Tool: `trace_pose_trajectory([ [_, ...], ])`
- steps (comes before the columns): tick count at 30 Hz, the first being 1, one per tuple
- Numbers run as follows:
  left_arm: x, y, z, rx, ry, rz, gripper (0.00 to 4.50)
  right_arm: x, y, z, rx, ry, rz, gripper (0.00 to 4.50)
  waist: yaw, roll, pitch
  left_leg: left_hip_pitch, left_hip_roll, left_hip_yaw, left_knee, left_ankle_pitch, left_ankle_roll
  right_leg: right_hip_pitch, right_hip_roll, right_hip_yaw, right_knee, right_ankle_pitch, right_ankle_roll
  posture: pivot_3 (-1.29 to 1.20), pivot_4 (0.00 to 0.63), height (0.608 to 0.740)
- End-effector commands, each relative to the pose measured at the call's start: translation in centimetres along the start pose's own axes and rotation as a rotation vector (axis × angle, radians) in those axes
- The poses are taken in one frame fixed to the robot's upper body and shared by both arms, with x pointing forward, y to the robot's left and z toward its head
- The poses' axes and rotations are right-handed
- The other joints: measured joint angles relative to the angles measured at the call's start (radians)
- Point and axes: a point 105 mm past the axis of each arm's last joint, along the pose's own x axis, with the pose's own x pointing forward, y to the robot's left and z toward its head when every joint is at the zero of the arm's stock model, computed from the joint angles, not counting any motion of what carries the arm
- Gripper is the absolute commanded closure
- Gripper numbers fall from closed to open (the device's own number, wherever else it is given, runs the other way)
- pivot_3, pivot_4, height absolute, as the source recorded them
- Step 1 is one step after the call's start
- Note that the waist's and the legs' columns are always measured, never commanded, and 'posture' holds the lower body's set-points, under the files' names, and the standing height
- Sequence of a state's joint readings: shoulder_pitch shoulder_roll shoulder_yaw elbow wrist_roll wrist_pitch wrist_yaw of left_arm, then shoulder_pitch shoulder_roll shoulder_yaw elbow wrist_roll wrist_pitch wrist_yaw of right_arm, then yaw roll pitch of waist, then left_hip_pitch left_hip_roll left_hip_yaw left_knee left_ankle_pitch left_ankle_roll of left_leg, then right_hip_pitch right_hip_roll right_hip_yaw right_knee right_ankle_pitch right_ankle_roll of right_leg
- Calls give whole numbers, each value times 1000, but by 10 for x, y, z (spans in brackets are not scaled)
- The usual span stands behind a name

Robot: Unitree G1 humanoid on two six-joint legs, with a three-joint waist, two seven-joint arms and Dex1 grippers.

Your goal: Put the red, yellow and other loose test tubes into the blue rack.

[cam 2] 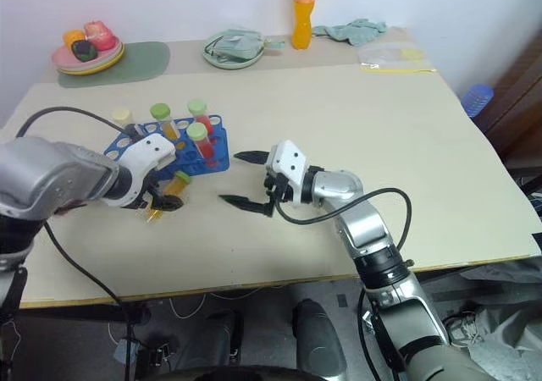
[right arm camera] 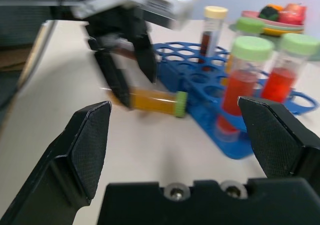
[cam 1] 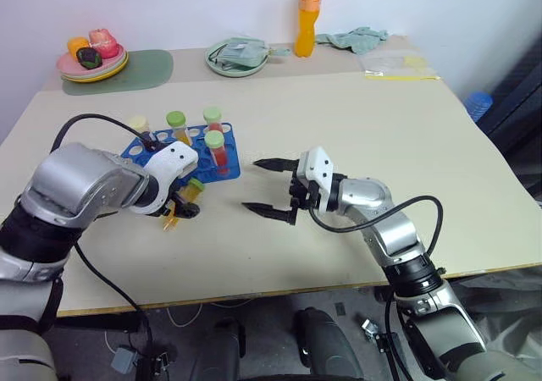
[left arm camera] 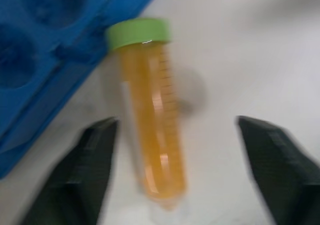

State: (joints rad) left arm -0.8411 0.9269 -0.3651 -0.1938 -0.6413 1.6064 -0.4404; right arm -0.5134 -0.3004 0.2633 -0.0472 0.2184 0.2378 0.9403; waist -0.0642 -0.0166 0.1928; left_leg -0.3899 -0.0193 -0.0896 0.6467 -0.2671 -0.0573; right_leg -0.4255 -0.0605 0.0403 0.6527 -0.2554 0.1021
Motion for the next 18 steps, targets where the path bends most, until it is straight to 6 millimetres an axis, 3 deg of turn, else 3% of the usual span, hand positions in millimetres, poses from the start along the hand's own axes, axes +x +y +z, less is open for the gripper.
trace_pose_trajectory([
  [1, 5, 4, 2, -7, 31, 30, 2810, 3, 5, 14, -37, -43, -1, 0, 4, 0, 0, 0, 0, 0, 0, 0, 0, 0, 0, 0, 0, 0, 0, 0, 150, 740],
  [3, 8, 4, 2, -9, 42, 34, 3703, 3, 6, 14, -35, -44, -5, 0, 10, 0, 0, 0, 0, 0, 0, 0, 0, 0, 0, 0, 0, 0, 0, 0, 150, 740],
  [4, 10, 4, 1, -10, 48, 37, 3804, 3, 7, 14, -32, -45, -7, 0, 12, 0, 0, 0, 0, 0, 1, 0, 0, 0, 0, 0, 0, 0, 0, 0, 150, 740],
  [7, 8, 5, -2, -17, 35, 41, 3804, 2, 10, 15, -28, -43, -8, 0, 18, 0, 0, 0, 0, 0, 1, 0, 0, 0, -1, 0, 1, 0, 0, 0, 150, 740],
  [12, -23, 11, -3, -5, -122, 51, 3804, -5, 14, 11, -11, -11, 15, 0, 14, 0, 0, 0, 0, 2, 0, 0, 0, -2, 0, 2, 1, 0, 0, 0, 150, 740],
  [18, -77, 29, 8, 59, -604, 239, 3804, -16, 17, 3, 31, 19, 26, 0, 26, 0, 0, -1, 0, 2, 0, 0, 0, -2, -2, 2, 0, 0, 0, 0, 150, 740],
])
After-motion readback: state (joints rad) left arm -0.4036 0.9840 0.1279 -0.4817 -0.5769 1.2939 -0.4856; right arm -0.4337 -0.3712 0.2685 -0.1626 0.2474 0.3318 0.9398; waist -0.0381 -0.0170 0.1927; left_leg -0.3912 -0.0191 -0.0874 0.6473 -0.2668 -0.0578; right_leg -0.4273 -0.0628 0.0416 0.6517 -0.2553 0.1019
